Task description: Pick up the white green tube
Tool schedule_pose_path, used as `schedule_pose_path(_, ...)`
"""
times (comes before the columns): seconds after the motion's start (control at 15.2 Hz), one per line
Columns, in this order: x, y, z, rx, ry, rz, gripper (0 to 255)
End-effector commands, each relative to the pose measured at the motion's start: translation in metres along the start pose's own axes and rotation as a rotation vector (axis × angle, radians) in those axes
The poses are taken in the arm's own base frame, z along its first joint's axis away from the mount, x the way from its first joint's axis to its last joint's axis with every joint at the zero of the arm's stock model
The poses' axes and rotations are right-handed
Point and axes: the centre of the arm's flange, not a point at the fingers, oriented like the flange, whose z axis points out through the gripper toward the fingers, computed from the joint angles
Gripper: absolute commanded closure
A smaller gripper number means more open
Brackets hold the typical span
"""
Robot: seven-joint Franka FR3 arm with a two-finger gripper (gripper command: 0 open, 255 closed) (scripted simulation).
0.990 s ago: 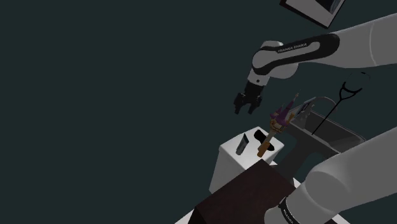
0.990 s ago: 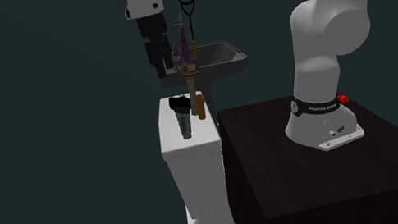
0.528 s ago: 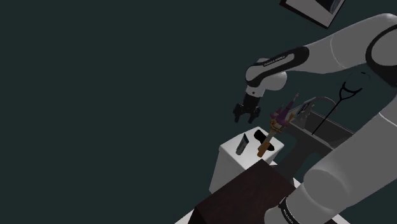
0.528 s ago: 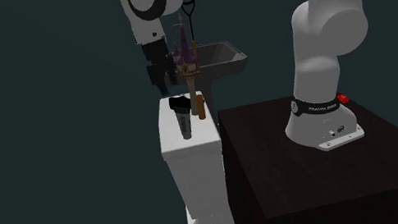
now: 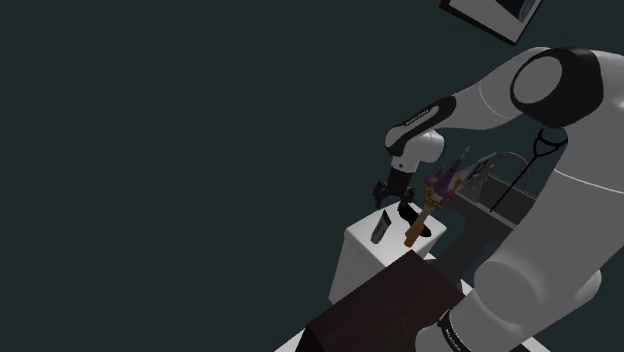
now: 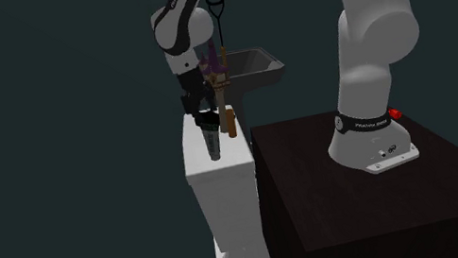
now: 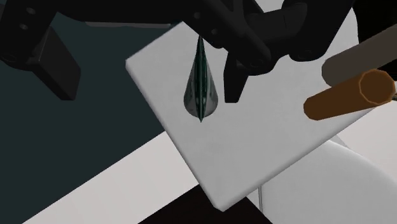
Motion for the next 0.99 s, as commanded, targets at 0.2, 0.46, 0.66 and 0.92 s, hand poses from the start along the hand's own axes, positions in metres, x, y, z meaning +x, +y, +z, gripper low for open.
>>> schedule_pose_path(0.2,0.022,0.032,0.036,0.007,-0.039,0.081,0)
schedule_pose_path(0.46,0.028,0.033,0.056,0.007,-0.039,0.081,0)
schedule_pose_path(0.66,0.032,0.034,0.069,0.007,-0.039,0.081,0)
schedule_pose_path(0.92,0.032,0.033,0.069,0.007,-0.039,0.081,255)
